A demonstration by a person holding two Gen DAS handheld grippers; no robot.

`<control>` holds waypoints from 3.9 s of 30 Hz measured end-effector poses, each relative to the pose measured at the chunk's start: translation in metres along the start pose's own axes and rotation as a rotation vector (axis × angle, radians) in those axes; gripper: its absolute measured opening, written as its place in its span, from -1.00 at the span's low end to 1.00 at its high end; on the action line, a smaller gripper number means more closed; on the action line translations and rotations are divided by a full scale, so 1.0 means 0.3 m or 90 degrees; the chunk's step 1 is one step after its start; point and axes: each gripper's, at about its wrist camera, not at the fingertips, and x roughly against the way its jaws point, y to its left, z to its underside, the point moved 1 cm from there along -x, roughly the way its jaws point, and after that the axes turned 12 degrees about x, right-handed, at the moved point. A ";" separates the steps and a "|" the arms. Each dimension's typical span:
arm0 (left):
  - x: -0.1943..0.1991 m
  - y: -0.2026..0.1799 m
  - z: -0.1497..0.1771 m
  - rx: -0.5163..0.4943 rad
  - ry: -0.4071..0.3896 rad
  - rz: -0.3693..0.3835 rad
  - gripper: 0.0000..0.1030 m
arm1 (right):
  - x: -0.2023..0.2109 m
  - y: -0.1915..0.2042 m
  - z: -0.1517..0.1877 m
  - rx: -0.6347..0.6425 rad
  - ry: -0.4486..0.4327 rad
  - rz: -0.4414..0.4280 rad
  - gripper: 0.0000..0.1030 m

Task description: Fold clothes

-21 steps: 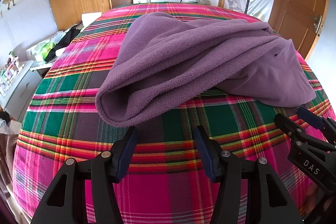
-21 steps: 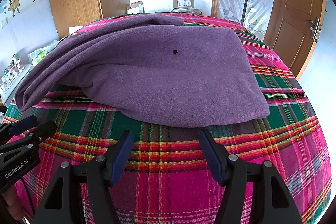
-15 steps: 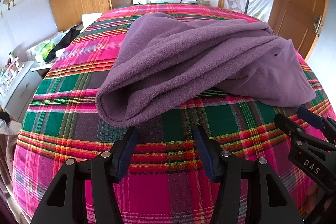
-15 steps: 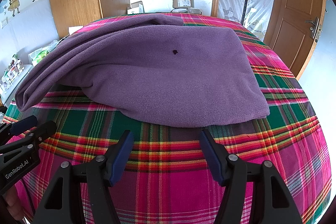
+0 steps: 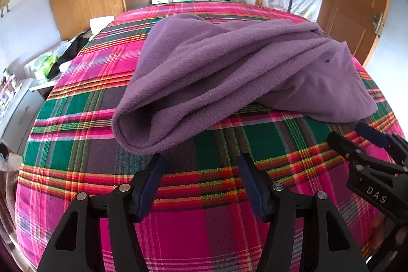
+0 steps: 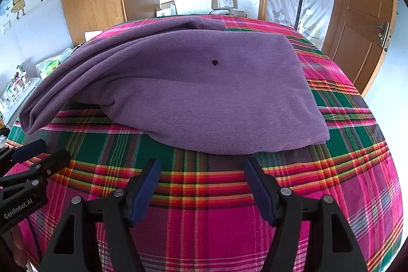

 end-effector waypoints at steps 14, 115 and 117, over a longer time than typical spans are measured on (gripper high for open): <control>0.060 -0.005 -0.053 -0.097 0.030 0.088 0.25 | 0.003 -0.001 -0.003 0.037 0.004 -0.031 0.13; -0.164 -0.072 -0.565 -0.035 0.167 0.320 -0.80 | -0.204 -0.247 -0.286 -0.391 -0.077 -0.523 -0.08; -0.166 -0.069 -0.566 -0.036 0.165 0.317 -0.80 | -0.219 -0.246 -0.274 -0.419 -0.074 -0.561 -0.07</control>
